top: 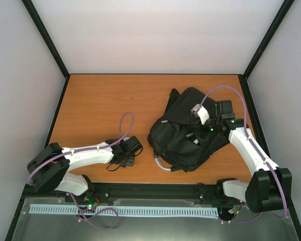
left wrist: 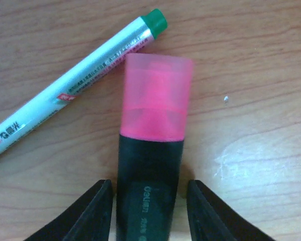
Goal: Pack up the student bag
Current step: Pick up the stationery from the center of the board.
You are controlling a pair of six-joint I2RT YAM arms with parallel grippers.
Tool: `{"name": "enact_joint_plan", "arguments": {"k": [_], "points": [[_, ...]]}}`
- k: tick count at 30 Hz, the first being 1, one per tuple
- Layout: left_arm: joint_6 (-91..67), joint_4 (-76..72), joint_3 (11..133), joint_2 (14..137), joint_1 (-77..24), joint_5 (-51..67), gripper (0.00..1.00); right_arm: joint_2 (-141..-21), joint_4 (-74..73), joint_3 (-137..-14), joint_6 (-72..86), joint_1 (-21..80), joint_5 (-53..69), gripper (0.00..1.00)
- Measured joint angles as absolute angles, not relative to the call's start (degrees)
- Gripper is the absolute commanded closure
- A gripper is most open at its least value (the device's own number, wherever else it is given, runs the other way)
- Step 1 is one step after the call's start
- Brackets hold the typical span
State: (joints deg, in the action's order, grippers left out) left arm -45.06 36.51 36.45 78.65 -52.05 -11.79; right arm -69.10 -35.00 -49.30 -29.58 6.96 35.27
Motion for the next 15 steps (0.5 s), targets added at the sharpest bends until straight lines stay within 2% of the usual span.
{"name": "enact_joint_plan", "arguments": {"k": [9,15], "points": [[-47.9,38.7,39.0,81.3,-55.1,-14.8,0.85,-69.1,-35.0,-49.3,-29.6,6.8,35.6,0.97],[-48.0,44.2,40.4,80.4,-55.5,-14.5,0.88,-69.1,-35.0,-49.3,-29.6,6.8,35.6,0.97]]}}
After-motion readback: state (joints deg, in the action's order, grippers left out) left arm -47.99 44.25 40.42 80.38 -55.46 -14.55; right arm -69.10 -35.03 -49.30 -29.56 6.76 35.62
